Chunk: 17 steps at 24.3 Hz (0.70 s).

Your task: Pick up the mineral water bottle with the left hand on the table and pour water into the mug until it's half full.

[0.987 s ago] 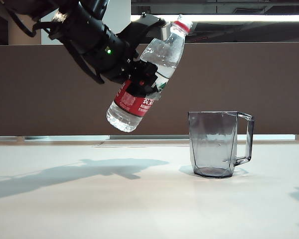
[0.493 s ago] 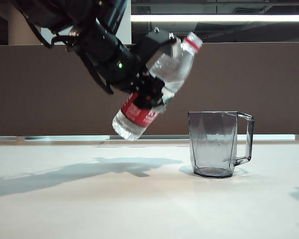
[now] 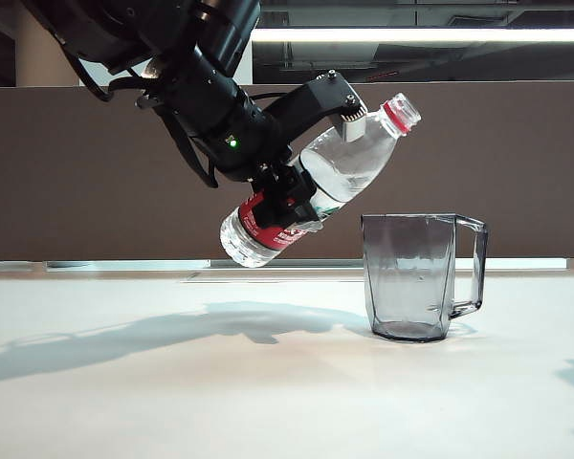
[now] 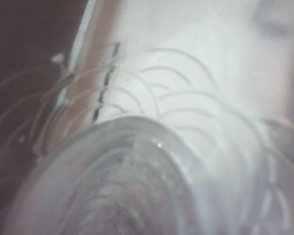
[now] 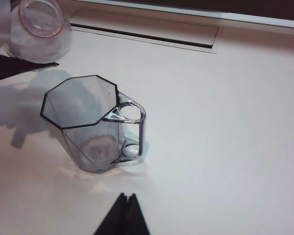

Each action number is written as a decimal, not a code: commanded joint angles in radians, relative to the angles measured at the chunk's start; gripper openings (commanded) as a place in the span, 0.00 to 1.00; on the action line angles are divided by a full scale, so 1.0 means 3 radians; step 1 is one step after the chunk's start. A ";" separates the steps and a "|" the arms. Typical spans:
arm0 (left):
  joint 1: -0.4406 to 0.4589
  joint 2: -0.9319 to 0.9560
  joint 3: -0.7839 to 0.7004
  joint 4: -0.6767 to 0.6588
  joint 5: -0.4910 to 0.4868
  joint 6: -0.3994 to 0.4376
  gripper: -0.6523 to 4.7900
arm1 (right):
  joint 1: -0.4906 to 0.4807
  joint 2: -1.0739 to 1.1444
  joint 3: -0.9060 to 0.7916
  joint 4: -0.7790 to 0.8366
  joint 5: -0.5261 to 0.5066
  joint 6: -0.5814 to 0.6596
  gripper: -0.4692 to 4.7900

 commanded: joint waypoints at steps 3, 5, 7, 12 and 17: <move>-0.0001 -0.0028 0.0041 0.0195 -0.0084 0.0161 0.55 | 0.0001 -0.0005 0.0022 0.0062 -0.0006 0.0000 0.08; -0.0001 -0.0028 0.0041 0.0195 -0.0187 0.0193 0.55 | 0.0003 -0.0005 0.0022 0.0062 -0.0006 -0.0001 0.08; -0.0001 -0.0028 0.0041 0.0195 -0.0264 0.0299 0.55 | 0.0001 -0.0005 0.0022 0.0062 -0.0006 0.0000 0.08; 0.0000 -0.0028 0.0041 0.0290 -0.0282 0.0487 0.56 | 0.0003 -0.0005 0.0022 0.0062 -0.0006 0.0000 0.08; 0.0000 -0.0028 0.0041 0.0357 -0.0306 0.0821 0.56 | 0.0004 -0.0005 0.0022 0.0062 -0.0006 -0.0001 0.08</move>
